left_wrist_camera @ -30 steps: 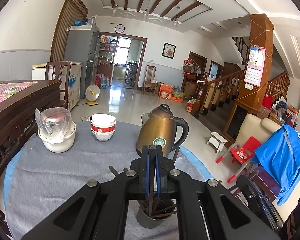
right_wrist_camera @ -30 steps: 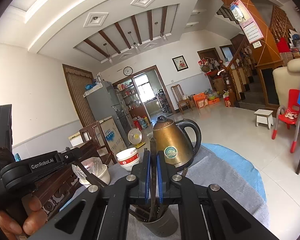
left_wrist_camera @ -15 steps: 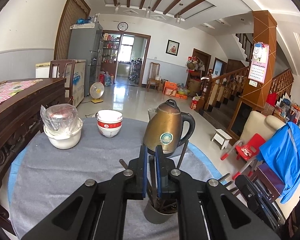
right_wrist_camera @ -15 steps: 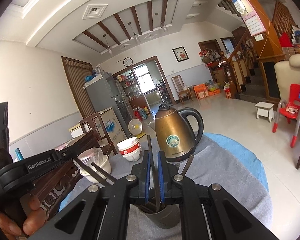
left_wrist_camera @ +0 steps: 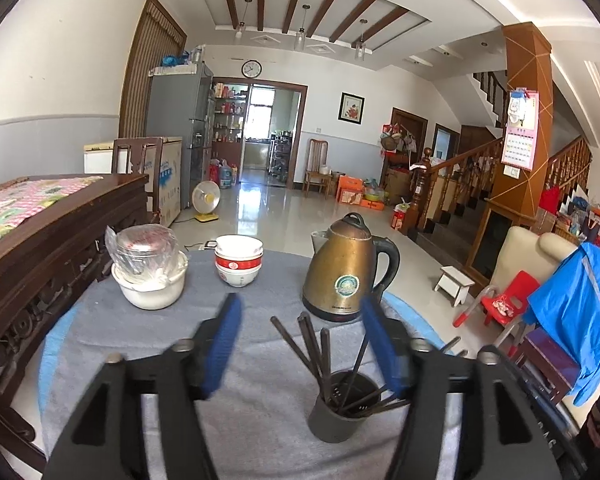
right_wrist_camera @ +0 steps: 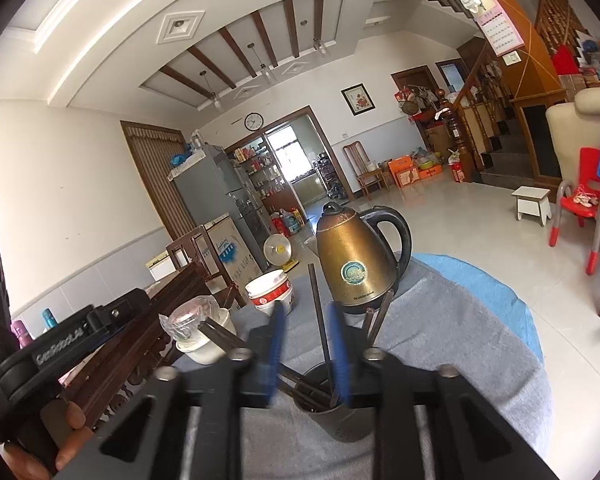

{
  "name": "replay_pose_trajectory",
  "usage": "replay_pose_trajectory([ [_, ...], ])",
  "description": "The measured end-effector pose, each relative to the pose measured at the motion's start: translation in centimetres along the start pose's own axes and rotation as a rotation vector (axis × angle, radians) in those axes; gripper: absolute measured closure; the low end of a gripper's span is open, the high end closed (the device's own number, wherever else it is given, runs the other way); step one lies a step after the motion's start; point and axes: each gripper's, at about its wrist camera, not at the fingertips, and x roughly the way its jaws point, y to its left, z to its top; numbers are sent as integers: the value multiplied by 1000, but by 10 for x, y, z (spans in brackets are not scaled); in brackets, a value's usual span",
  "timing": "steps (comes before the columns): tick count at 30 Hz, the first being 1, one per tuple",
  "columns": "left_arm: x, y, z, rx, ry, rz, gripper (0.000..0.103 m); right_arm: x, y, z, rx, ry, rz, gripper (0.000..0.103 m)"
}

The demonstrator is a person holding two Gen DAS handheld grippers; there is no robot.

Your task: Organize utensils

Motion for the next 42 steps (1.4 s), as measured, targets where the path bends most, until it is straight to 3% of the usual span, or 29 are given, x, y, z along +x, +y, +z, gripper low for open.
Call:
replay_pose_trajectory([
  [2,-8,0,-3,19,0,17,24,-9,1,-1,3,-24,-5,35],
  [11,-44,0,-14,114,36,94,9,-50,9,-3,-38,-59,-94,35],
  [19,-79,11,-18,132,70,195,7,-84,8,-6,-45,-16,-185,35],
  [29,-115,22,-16,153,51,257,6,-118,27,-9,-65,-1,-157,35],
  [42,-152,37,-24,188,15,280,4,-155,59,-23,-109,4,-101,35],
])
